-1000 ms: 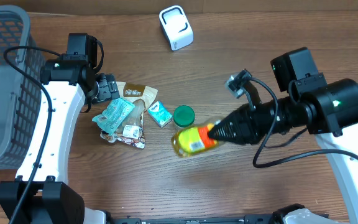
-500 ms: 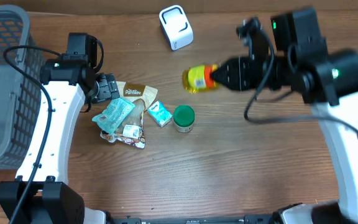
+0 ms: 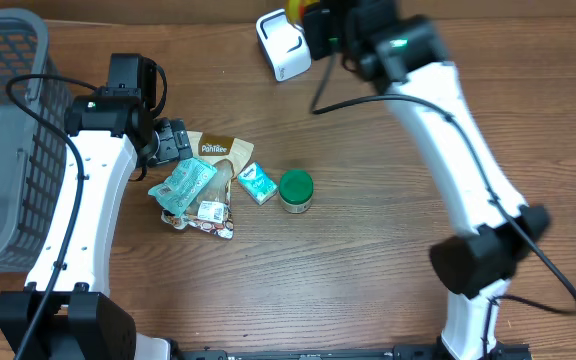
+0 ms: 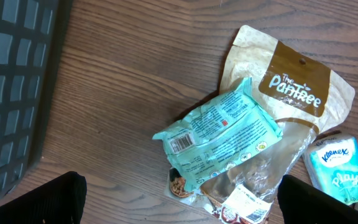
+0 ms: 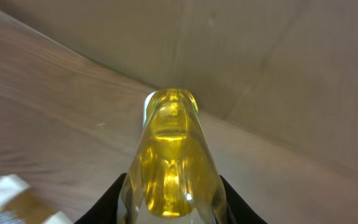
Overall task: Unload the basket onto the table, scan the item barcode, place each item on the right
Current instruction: 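Carry the bottle to the white scanner and hold it in front, then lower the bottle upright onto the table at right and release, then move the right gripper over the green-lidded jar, then close the right gripper around the green-lidded jar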
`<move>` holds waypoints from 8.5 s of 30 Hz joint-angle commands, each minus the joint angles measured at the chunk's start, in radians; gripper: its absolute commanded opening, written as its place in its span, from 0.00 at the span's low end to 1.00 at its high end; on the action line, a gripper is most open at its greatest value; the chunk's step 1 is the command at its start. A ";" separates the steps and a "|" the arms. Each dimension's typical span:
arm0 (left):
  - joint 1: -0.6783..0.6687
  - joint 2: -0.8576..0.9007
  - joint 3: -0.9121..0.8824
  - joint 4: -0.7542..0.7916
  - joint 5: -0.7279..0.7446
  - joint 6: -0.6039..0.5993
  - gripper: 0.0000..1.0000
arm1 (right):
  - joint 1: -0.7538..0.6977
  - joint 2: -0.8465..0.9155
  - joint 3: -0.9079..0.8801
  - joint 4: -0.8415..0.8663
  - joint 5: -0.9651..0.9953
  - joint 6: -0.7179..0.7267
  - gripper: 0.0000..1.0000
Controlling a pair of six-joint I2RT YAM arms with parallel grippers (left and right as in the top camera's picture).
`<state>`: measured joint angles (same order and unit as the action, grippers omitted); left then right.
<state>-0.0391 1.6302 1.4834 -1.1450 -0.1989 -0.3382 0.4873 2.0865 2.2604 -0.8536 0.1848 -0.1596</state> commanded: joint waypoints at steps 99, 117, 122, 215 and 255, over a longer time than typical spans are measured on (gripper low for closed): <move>-0.002 0.004 0.009 0.000 -0.003 -0.010 0.99 | -0.695 -0.073 -0.212 -0.704 -0.216 0.291 0.14; -0.002 0.004 0.009 0.000 -0.003 -0.010 1.00 | -0.694 -0.073 -0.560 -0.415 -0.082 0.399 0.79; -0.002 0.004 0.009 0.000 -0.003 -0.010 1.00 | -0.693 -0.081 -0.531 -0.431 -0.111 0.400 0.85; -0.002 0.004 0.009 0.000 -0.003 -0.010 1.00 | 0.079 -0.160 -0.828 -0.138 -0.009 0.814 0.77; -0.002 0.004 0.009 0.000 -0.003 -0.010 1.00 | 0.029 -0.159 -0.920 -0.022 -0.131 0.731 1.00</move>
<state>-0.0391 1.6306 1.4834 -1.1450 -0.1989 -0.3382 0.5114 1.9339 1.3499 -0.8837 0.0551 0.5751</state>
